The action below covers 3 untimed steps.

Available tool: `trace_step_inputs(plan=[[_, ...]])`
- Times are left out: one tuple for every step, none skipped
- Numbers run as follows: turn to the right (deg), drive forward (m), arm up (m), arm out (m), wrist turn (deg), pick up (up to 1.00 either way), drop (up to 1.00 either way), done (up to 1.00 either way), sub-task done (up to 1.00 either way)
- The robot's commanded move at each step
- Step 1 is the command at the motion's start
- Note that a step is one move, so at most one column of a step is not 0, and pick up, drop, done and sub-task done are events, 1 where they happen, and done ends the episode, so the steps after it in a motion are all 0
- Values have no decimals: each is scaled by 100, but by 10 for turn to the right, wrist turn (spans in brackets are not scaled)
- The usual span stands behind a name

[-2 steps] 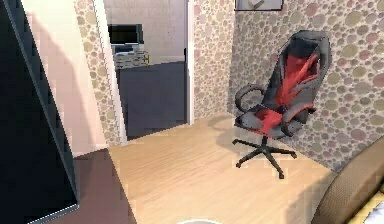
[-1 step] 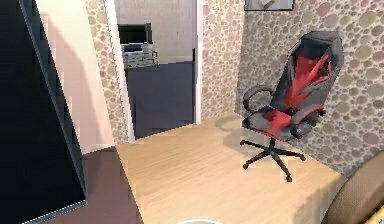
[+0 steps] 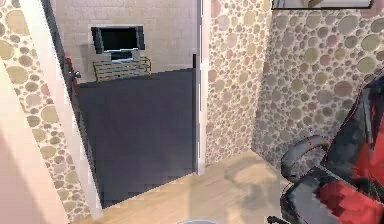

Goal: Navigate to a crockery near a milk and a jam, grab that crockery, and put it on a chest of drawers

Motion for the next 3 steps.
trace_step_inputs(plan=[[-60, 0, 0, 0, 0, 0, 0, 0, 0], [0, 65, 0, 0, 0, 0, 0, 0, 0], [-270, 0, 0, 0, 0, 0, 0, 0, 0]])
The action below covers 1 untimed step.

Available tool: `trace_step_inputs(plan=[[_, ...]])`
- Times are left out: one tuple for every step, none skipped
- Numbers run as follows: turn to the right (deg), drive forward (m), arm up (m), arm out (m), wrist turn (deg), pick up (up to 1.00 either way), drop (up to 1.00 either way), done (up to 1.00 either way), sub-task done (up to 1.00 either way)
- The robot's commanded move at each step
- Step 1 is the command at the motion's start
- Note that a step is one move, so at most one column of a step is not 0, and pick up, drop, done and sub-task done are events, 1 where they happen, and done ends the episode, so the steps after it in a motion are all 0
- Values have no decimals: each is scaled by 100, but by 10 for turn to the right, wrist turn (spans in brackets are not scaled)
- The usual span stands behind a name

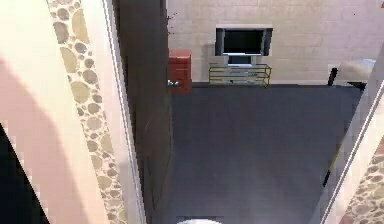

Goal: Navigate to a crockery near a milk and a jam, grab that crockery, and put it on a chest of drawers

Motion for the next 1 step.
trace_step_inputs(plan=[[0, 15, 0, 0, 0, 0, 0, 0, 0]])
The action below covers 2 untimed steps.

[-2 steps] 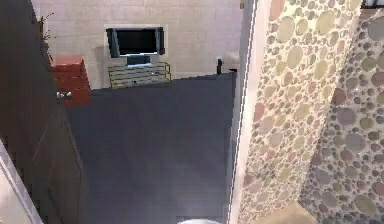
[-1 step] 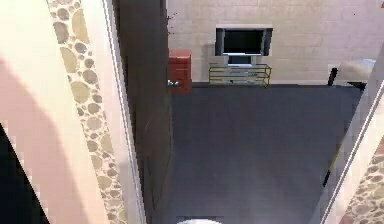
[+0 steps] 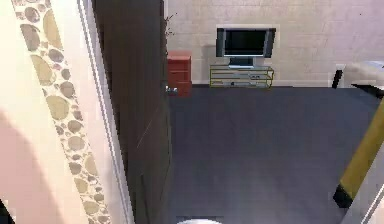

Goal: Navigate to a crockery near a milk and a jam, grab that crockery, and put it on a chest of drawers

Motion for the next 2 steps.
trace_step_inputs(plan=[[360, 0, 0, 0, 0, 0, 0, 0, 0], [0, 50, 0, 0, 0, 0, 0, 0, 0]])
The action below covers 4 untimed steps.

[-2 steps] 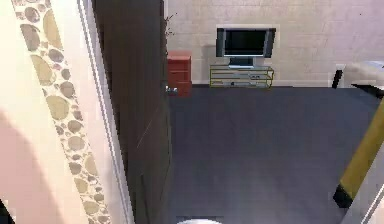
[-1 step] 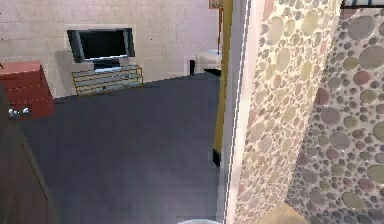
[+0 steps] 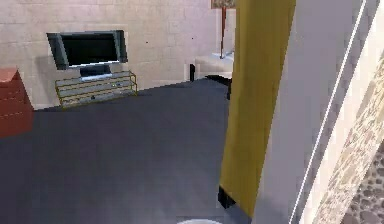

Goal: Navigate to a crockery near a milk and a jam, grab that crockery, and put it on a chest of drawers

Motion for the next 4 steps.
trace_step_inputs(plan=[[-240, 0, 0, 0, 0, 0, 0, 0, 0], [0, 30, 0, 0, 0, 0, 0, 0, 0], [90, 0, 0, 0, 0, 0, 0, 0, 0], [0, 95, 0, 0, 0, 0, 0, 0, 0]])
